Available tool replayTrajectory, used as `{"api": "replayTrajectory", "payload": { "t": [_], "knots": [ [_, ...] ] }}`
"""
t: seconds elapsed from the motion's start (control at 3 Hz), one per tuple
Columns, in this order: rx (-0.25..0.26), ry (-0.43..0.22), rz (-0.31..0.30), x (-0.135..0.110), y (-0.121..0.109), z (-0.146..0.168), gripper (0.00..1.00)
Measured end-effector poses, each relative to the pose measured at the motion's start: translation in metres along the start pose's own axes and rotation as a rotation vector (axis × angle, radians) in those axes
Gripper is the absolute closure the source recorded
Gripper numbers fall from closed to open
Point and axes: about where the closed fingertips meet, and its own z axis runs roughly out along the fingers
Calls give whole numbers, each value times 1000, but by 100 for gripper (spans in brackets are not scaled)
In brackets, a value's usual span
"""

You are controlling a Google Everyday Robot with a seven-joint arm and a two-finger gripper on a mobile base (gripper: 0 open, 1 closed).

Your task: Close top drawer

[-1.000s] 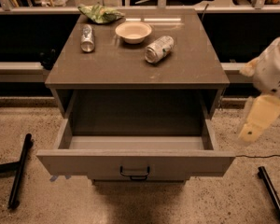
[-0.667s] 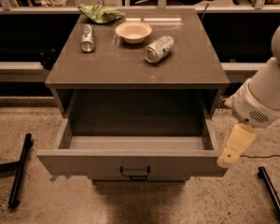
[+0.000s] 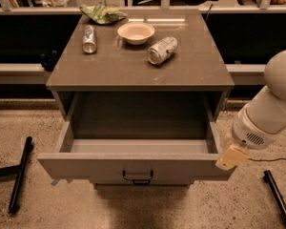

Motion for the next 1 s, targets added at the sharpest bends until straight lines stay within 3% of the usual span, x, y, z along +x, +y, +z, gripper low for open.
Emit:
{"api": "replayTrajectory", "payload": {
  "t": [0.67, 1.0],
  "knots": [
    [-56, 71, 43, 4, 17, 36, 95],
    [-76, 110, 62, 4, 27, 50, 100]
  ]
}}
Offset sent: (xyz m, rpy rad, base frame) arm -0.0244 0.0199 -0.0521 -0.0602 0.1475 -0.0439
